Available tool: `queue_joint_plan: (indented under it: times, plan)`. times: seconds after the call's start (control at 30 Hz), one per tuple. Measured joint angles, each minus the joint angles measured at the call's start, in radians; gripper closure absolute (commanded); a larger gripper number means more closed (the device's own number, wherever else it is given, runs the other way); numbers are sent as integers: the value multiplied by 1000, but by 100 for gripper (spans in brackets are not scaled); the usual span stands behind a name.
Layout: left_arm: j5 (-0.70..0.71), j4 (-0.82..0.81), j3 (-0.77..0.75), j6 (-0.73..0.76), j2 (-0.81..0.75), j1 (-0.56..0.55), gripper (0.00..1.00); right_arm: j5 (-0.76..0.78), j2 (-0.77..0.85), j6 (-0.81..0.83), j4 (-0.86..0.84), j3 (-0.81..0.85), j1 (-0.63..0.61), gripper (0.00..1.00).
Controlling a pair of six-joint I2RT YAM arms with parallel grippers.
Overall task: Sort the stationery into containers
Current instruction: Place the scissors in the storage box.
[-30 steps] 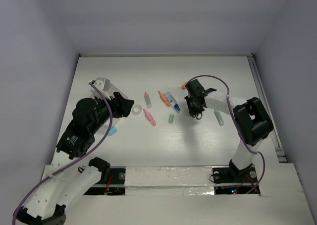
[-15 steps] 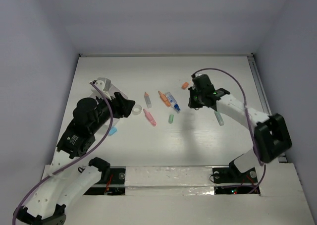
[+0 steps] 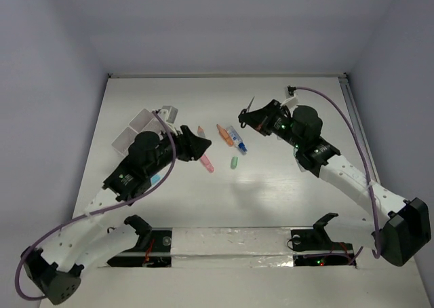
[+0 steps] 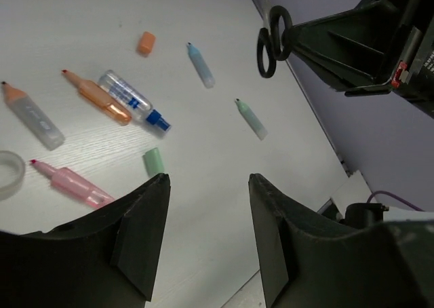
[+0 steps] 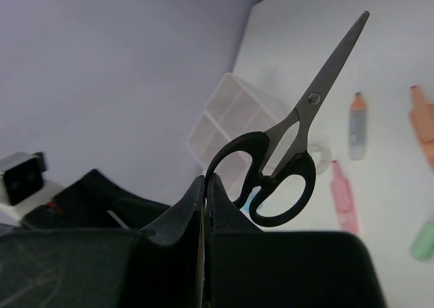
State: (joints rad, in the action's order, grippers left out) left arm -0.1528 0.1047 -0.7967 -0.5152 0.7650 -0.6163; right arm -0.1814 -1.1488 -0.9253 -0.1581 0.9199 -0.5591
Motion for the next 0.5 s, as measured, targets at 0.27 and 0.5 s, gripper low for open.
queue_joint_plan:
  times: [0.27, 0.5]
  plan:
    - [222, -233, 45, -47, 125, -236, 60, -24, -5, -249, -195, -64, -25, 100]
    - [420, -342, 25, 21, 237, -353, 57, -45, -27, -342, -272, -64, -25, 100]
